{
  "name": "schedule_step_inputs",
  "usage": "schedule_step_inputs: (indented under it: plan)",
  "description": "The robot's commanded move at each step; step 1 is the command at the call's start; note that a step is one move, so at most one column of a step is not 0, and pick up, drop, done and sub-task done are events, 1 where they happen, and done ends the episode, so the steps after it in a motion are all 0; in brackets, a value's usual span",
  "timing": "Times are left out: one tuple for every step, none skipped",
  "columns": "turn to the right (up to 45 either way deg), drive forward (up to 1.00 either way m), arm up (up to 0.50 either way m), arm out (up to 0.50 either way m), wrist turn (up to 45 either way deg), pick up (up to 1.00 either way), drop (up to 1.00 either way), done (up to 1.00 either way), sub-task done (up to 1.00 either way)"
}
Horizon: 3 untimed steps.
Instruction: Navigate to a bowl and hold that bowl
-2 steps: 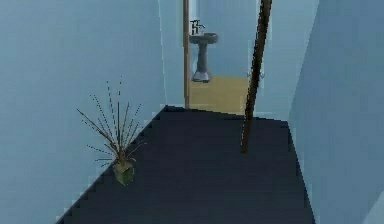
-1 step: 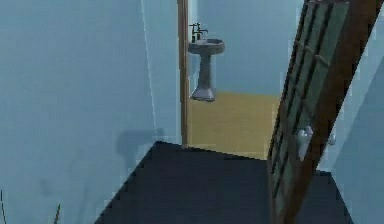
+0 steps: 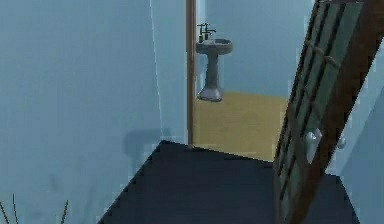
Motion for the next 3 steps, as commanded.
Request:
schedule_step_inputs:
  plan:
    - [18.0,0.00,0.00,0.00,0.0,0.00,0.00,0.00,0.00]
    - [0.0,0.45,0.00,0.00,0.0,0.00,0.00,0.00,0.00]
    - [-36.0,0.00,0.00,0.00,0.0,0.00,0.00,0.00,0.00]
